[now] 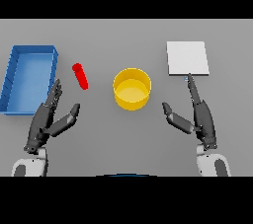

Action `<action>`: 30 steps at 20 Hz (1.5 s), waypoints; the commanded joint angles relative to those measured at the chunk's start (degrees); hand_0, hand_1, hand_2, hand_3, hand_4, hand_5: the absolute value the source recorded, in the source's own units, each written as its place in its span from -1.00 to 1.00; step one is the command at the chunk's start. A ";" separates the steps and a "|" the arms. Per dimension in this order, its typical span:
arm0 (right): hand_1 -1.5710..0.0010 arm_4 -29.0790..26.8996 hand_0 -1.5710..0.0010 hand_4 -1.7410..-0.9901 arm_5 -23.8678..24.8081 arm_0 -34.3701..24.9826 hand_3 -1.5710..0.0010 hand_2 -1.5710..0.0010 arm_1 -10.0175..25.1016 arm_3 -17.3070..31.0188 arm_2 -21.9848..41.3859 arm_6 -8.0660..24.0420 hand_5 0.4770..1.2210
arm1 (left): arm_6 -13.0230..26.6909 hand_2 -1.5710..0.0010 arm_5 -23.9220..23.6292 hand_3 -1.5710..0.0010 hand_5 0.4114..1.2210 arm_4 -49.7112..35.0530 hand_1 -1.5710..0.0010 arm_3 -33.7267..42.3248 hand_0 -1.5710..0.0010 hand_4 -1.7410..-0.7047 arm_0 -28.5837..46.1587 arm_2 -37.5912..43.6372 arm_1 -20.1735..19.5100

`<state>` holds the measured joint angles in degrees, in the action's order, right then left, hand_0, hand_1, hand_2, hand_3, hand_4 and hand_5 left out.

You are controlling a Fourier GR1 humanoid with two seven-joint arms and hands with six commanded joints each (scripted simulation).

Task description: Pick up the red beaker and tilt it to pour out 1 green nut into yellow bowl. Pick up the yellow bowl and place it on the metallic measuring scale.

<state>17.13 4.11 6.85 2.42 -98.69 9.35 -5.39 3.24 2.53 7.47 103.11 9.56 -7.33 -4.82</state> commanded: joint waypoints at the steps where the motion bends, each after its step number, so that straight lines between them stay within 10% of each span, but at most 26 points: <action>1: 1.00 -0.27 1.00 0.62 -0.23 -0.05 1.00 1.00 -0.03 -0.56 0.03 0.50 -0.65 | 0.89 1.00 0.11 1.00 -0.41 -0.01 1.00 -0.91 1.00 0.17 -0.73 0.37 -0.35; 23: 1.00 -5.26 1.00 0.35 -3.12 -0.56 1.00 1.00 0.38 -0.17 -1.89 0.74 -0.57 | -4.35 1.00 -2.29 1.00 -0.36 2.87 1.00 -38.85 1.00 0.05 -31.37 6.73 0.71; 30: 1.00 -5.76 1.00 0.32 -3.62 0.77 1.00 1.00 0.54 -1.38 -1.72 0.62 -0.55 | -11.67 1.00 -3.34 1.00 -0.27 0.52 1.00 -47.35 1.00 -0.12 -36.00 10.45 2.20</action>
<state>11.37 0.46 7.66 2.94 -100.06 7.64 -4.86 -8.46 -0.82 7.99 55.77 -26.45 3.12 -2.63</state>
